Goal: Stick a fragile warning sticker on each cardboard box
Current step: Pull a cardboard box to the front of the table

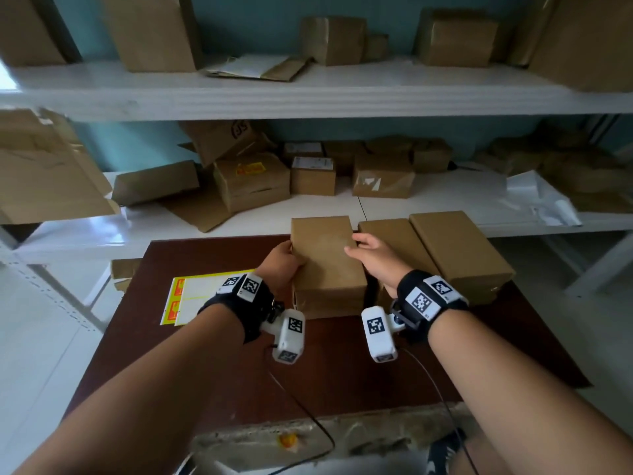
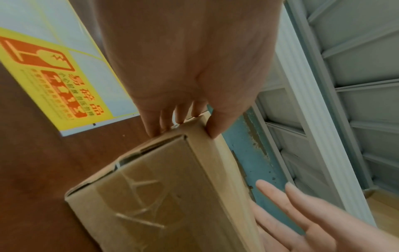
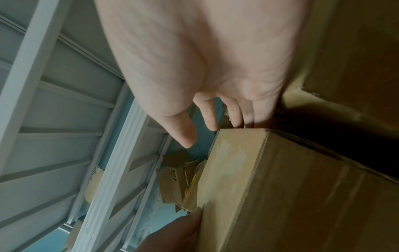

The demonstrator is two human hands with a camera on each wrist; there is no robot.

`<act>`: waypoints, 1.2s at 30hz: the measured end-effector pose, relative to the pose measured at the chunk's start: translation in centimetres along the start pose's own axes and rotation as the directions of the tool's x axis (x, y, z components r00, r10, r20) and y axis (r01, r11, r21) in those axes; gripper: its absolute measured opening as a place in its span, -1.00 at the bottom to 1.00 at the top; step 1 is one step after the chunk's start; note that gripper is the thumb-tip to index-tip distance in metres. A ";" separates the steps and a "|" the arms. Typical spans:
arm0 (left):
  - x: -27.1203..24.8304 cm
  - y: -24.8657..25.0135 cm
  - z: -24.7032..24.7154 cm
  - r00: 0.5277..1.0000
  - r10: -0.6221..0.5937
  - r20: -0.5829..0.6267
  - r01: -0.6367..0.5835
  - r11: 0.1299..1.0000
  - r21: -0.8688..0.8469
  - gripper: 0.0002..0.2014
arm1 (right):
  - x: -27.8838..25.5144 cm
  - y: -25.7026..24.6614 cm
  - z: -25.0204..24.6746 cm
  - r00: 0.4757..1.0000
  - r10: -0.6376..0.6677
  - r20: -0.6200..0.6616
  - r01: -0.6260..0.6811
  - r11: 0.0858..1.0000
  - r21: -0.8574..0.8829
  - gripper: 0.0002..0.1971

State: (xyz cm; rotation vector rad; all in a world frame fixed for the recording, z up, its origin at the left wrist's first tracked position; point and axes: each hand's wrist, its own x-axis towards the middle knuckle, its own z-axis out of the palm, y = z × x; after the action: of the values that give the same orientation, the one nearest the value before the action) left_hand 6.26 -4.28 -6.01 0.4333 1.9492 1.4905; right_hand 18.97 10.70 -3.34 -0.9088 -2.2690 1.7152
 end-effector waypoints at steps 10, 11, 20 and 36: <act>-3.7 -1.5 -0.5 0.998 -0.068 -0.004 0.067 0.993 -0.098 -0.77 | -2.5 1.4 1.2 0.995 0.067 0.079 -0.075 0.992 0.104 -0.23; -3.8 -1.5 -0.6 0.998 -0.067 0.004 0.067 0.993 -0.099 -0.82 | -2.4 1.6 1.3 0.994 0.073 0.084 -0.080 0.993 0.090 -0.21; -3.0 -3.4 -1.0 0.999 -0.037 0.022 0.039 0.990 -0.136 -0.72 | -1.2 3.8 2.4 0.995 0.073 0.073 -0.078 0.995 0.062 -0.24; 0.5 -3.5 -1.4 0.995 -0.080 0.067 0.078 0.996 0.031 0.02 | 2.9 4.0 2.2 0.994 0.061 0.095 -0.071 0.992 0.106 -0.01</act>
State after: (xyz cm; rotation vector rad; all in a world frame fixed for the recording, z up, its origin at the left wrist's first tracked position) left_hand 5.35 -6.07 -9.23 0.4093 1.9144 1.3820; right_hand 17.14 11.09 -8.44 -0.9100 -2.1972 1.9262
